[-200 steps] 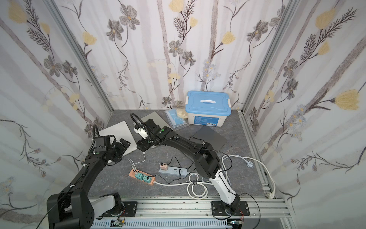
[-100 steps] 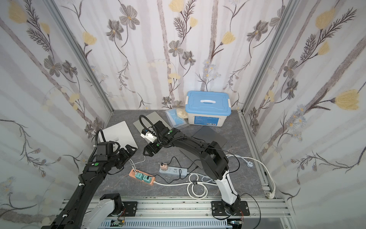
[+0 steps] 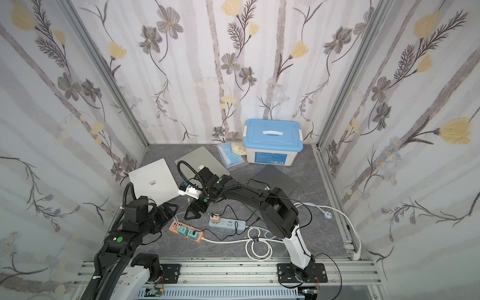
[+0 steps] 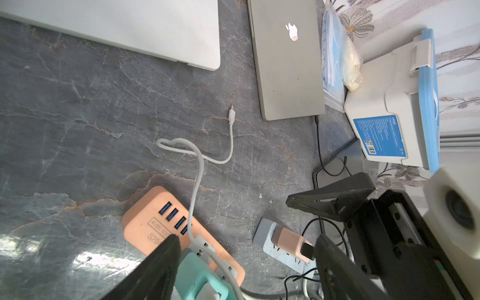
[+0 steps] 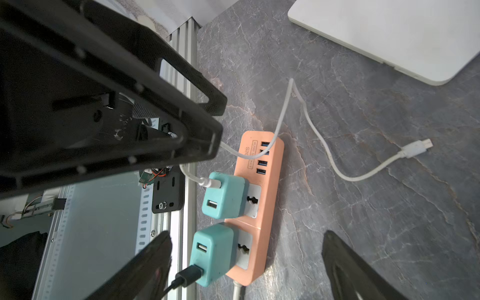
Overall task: Unplug the laptop charger
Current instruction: Remove the charging cable from the plug.
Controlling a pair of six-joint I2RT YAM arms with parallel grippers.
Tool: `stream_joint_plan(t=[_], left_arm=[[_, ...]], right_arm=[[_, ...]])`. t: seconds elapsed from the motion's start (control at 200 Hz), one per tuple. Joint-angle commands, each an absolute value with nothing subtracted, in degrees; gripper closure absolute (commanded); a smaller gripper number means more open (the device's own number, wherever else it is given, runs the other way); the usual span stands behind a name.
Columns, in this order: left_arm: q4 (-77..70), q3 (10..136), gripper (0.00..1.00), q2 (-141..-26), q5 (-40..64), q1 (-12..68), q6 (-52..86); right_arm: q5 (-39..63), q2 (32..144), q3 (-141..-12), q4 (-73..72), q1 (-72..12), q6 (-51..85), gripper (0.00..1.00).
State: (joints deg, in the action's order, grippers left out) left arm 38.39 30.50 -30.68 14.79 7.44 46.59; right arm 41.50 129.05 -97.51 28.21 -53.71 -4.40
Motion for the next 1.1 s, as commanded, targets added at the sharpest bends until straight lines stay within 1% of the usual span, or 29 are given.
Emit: stream_joint_plan(t=[0.0, 0.23, 0.505, 0.944, 1.099], left_arm=[[42.4, 30.4, 0.18, -30.0, 12.4, 8.0, 49.2], [44.7, 28.3, 0.25, -25.3, 12.9, 9.1, 53.3], [41.4, 27.2, 0.32, -27.2, 13.8, 9.9, 54.4], [38.5, 26.4, 0.45, -29.0, 15.0, 10.6, 55.4], [36.6, 25.4, 0.52, -29.2, 15.8, 10.6, 55.8]], right_arm=[[44.1, 130.7, -99.1, 27.7, -54.1, -7.1, 0.10], [43.3, 132.5, -99.9, 27.8, -54.9, -6.8, 0.10], [42.1, 134.8, -101.0, 29.1, -55.7, -7.6, 0.09], [41.0, 137.7, -102.7, 28.6, -56.3, -5.7, 0.09], [40.9, 138.9, -103.9, 28.9, -56.5, -5.2, 0.09]])
